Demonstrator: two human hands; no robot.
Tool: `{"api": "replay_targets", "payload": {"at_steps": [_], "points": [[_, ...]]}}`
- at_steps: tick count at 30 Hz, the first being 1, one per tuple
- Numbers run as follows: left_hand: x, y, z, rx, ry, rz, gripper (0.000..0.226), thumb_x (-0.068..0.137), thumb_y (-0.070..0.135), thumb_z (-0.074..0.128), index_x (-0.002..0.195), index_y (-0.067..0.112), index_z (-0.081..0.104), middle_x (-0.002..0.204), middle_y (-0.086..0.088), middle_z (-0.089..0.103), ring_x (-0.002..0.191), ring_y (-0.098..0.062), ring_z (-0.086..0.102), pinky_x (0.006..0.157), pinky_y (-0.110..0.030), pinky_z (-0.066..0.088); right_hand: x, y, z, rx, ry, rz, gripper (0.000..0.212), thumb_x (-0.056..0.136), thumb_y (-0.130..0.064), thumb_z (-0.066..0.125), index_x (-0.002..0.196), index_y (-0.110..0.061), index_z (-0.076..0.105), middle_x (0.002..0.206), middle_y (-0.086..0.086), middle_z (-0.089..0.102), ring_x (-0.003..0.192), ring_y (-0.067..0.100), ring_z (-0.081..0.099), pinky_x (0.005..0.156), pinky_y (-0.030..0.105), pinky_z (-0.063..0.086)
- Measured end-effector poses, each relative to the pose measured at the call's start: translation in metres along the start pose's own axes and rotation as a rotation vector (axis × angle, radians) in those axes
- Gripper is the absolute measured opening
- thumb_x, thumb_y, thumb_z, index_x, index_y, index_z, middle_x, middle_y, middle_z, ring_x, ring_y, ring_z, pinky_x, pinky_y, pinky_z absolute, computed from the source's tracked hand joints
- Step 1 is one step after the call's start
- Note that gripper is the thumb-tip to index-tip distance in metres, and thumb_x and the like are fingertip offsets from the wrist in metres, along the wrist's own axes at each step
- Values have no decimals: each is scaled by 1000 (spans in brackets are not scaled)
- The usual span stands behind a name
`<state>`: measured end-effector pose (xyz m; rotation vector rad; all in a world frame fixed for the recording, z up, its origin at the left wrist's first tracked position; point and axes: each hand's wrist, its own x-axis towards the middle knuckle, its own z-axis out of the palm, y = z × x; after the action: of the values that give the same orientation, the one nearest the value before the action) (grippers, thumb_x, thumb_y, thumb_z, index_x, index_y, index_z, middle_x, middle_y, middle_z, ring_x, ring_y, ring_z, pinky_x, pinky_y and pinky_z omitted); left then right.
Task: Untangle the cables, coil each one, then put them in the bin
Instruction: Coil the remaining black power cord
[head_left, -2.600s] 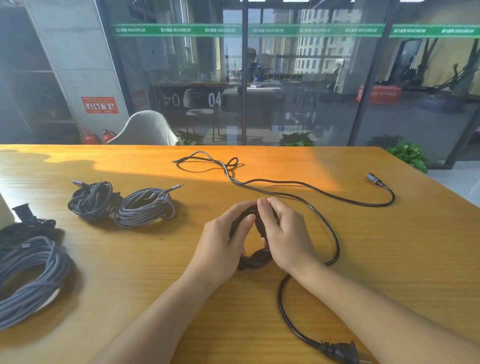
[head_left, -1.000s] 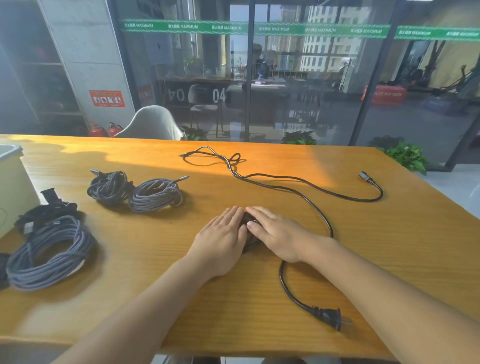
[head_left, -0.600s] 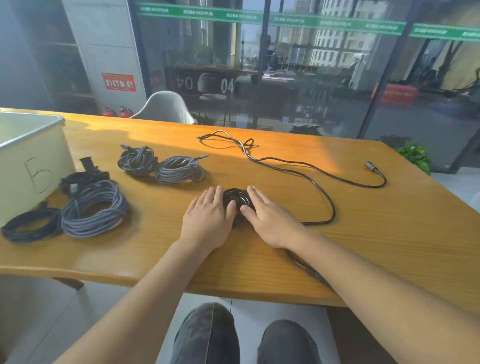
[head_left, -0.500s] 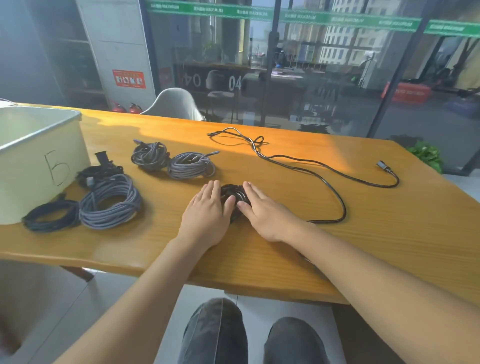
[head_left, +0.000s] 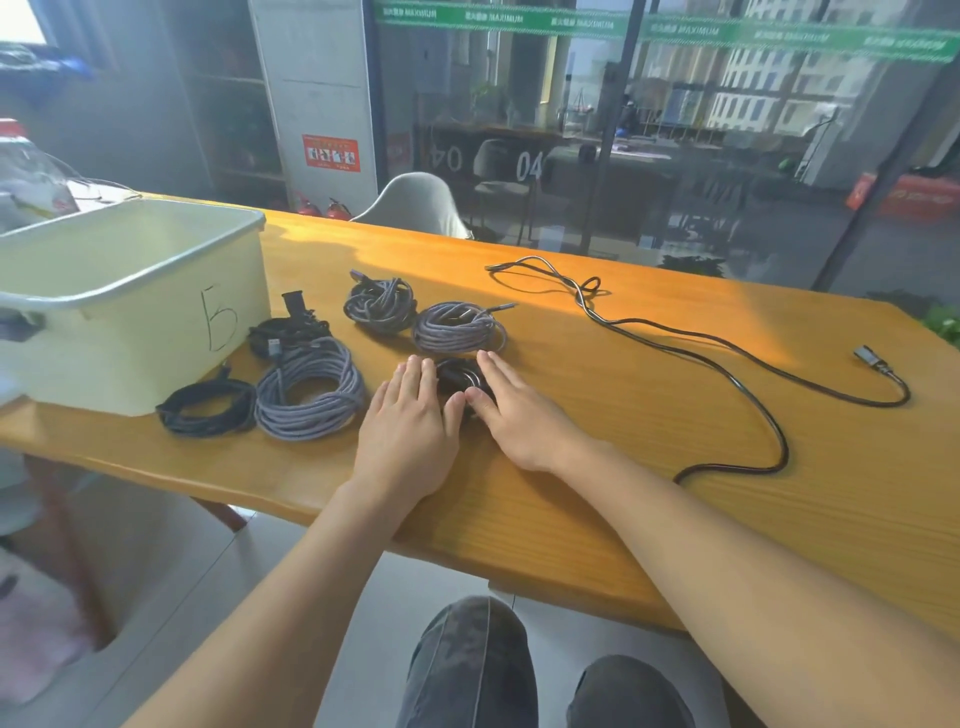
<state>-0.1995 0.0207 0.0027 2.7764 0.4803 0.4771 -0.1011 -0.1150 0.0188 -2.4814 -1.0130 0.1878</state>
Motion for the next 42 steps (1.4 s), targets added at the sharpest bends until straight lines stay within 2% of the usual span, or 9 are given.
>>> {"api": "replay_targets", "payload": {"at_steps": [7, 11, 15, 17, 21, 25, 29, 37, 42], "points": [[-2, 15, -3, 60, 148, 128, 73, 106, 50, 13, 165, 9, 19, 174, -9, 10, 161, -20, 1, 130, -39, -2, -17, 36, -35, 8, 2, -36, 67, 106, -60, 35, 166, -36, 16, 174, -13, 10, 159, 17, 18, 127, 44, 22], [0, 46, 3, 21, 230, 236, 67, 109, 45, 21, 163, 6, 26, 172, -9, 18, 161, -21, 5, 130, -40, -2, -45, 75, -77, 68, -45, -20, 56, 105, -48, 55, 157, -32, 44, 166, -14, 33, 152, 9, 31, 122, 27, 23], [4, 86, 16, -49, 166, 330, 68, 108, 47, 19, 163, 7, 26, 172, -7, 18, 161, -18, 5, 130, -37, -2, -83, 115, -113, 131, -155, -34, 42, 99, -39, 70, 140, -41, 62, 151, -24, 50, 140, -7, 43, 115, 14, 30], [7, 104, 23, -73, 111, 358, 68, 109, 48, 17, 164, 10, 22, 173, -4, 14, 161, -15, 1, 130, -34, -5, -98, 134, -124, 206, -229, -31, 35, 97, -29, 74, 131, -37, 70, 147, -24, 54, 134, -12, 47, 110, 6, 33], [16, 134, 43, -179, -30, 408, 61, 112, 44, 27, 165, 13, 20, 174, 0, 12, 160, -10, -2, 127, -25, -7, -116, 166, -131, 257, -251, -21, 20, 93, -26, 80, 109, -37, 81, 146, -25, 56, 136, -11, 47, 116, 16, 32], [28, 155, 58, -224, -151, 490, 60, 112, 41, 31, 165, 15, 21, 173, 3, 13, 159, -7, -1, 126, -23, -5, -110, 184, -121, 174, -71, -16, 6, 90, -34, 81, 92, -39, 82, 129, -24, 62, 125, -8, 52, 110, 19, 35], [48, 163, 64, -265, -202, 551, 54, 113, 31, 36, 164, 16, 26, 172, 4, 19, 159, -6, 5, 123, -16, -2, -91, 201, -115, 72, 185, 71, 5, 100, -31, 69, 99, -33, 74, 103, -15, 62, 95, 2, 58, 87, 25, 42], [101, 170, 75, -333, -239, 562, 65, 97, 1, 52, 155, 30, 47, 164, 13, 39, 154, 1, 20, 123, -24, 23, -53, 211, -112, 64, 292, 214, 11, 109, -36, 48, 107, -34, 59, 111, -9, 66, 103, 16, 60, 89, 38, 49], [100, 174, 73, -608, -283, 628, 45, 101, 19, 68, 141, 38, 62, 149, 18, 57, 148, 9, 30, 121, -23, 28, -58, 213, -113, 180, 261, 205, 18, 110, -38, 47, 113, -31, 63, 105, -12, 68, 99, 12, 62, 82, 34, 48]]}}
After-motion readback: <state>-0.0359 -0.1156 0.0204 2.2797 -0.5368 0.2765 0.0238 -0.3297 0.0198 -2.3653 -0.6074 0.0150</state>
